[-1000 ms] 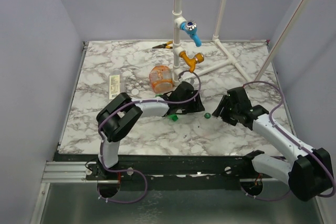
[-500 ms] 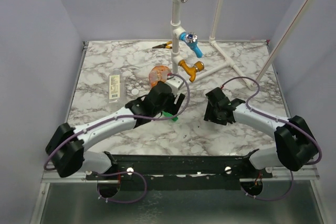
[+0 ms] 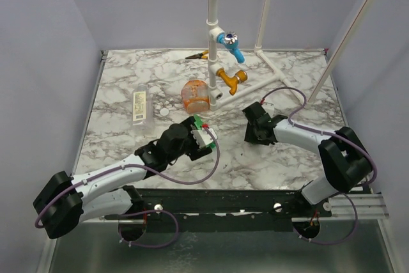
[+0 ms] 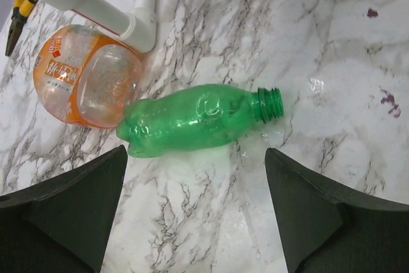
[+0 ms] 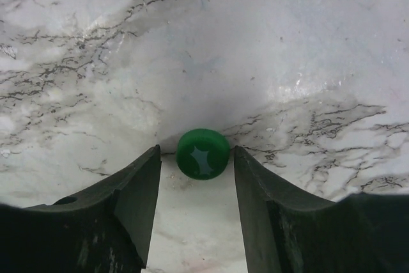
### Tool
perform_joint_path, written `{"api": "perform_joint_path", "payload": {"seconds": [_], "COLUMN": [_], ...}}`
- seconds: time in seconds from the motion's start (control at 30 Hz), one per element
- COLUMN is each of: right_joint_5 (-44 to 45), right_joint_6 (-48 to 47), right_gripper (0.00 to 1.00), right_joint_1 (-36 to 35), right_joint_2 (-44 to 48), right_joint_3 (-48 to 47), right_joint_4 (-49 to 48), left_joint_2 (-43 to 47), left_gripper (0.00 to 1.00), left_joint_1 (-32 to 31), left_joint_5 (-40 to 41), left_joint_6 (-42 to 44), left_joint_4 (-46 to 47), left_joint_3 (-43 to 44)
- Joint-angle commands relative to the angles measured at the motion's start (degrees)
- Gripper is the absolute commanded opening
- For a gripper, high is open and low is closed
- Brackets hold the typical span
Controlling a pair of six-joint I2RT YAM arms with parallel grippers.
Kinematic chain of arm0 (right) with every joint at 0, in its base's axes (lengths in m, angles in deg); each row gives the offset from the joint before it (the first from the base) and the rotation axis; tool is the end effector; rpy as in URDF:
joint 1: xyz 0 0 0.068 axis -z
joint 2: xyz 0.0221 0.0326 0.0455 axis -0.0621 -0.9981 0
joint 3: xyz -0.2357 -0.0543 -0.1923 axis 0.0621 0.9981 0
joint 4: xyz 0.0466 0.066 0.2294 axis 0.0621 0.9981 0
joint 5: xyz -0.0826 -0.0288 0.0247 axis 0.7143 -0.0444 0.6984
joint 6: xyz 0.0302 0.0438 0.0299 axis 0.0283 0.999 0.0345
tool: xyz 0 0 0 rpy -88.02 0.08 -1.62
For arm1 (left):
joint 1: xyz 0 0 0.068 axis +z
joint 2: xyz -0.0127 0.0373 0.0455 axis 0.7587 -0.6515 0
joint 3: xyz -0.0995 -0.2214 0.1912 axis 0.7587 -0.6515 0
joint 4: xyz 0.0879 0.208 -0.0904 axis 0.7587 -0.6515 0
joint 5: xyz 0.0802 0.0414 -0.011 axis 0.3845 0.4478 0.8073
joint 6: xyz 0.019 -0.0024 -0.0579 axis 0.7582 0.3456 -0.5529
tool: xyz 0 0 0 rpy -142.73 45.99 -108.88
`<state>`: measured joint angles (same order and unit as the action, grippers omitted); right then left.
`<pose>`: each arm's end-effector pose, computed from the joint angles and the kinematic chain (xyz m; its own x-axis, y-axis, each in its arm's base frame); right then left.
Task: Screw on the bottle caps
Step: Pick up the bottle cap from the center of the board.
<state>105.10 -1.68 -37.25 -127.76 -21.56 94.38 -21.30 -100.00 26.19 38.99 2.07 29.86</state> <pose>0.2288 0.1356 0.2023 -0.8481 0.2109 -0.4861 0.2046 0.9766 0.0666 0.1345 -0.1567 0.2673 0.0271 0.5807 -0.8137 0.7629 0.5140 0.3922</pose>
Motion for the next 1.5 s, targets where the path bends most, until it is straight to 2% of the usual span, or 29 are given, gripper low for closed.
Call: {"api": "perform_joint_path", "payload": {"seconds": [0.0,0.13,0.4,0.63,0.8,0.87,1.03,1.2,1.47], "right_joint_5": [2.90,3.12,1.26,-0.56,-1.15,-1.67,-2.94,-3.24,-3.83], "right_joint_6": [-1.29,-1.32,-0.56,-0.50,-0.67,-0.60,-0.51,-0.53,-0.88], "right_gripper": [0.51,0.44,0.42,0.35,0.34,0.34,0.33,0.33,0.33], "right_joint_1": [-0.41,-0.41,-0.50,-0.50,-0.50,-0.50,-0.50,-0.49,-0.50], "right_joint_2": [-2.64,-4.16,-2.56,-1.59,-1.47,-0.75,1.38,3.00,5.04], "right_joint_3": [-1.33,-2.12,0.39,1.34,2.17,3.00,4.32,5.08,6.14], "right_joint_4": [-1.79,-1.01,-1.34,-2.15,-2.41,-2.79,-3.20,-2.90,-2.76], "left_joint_2": [2.97,3.65,0.45,-2.92,-9.27,-12.53,-19.57,-24.21,-28.30], "left_gripper": [0.90,0.90,0.91,0.92,0.93,0.99,0.99,0.99,0.91], "left_joint_1": [0.01,0.02,-0.57,-1.50,-1.64,-1.58,0.44,2.75,4.03], "left_joint_5": [-5.61,-7.16,-9.51,-12.23,-13.14,-11.81,-11.58,-12.63,-14.47], "left_joint_6": [11.85,17.89,29.08,35.02,37.76,39.12,42.92,47.86,49.56], "left_joint_4": [4.57,4.68,2.88,-0.79,1.87,3.68,4.89,0.97,-6.64], "left_joint_3": [-3.61,-5.31,-6.15,-5.00,-4.02,-2.79,1.84,7.25,10.92]}}
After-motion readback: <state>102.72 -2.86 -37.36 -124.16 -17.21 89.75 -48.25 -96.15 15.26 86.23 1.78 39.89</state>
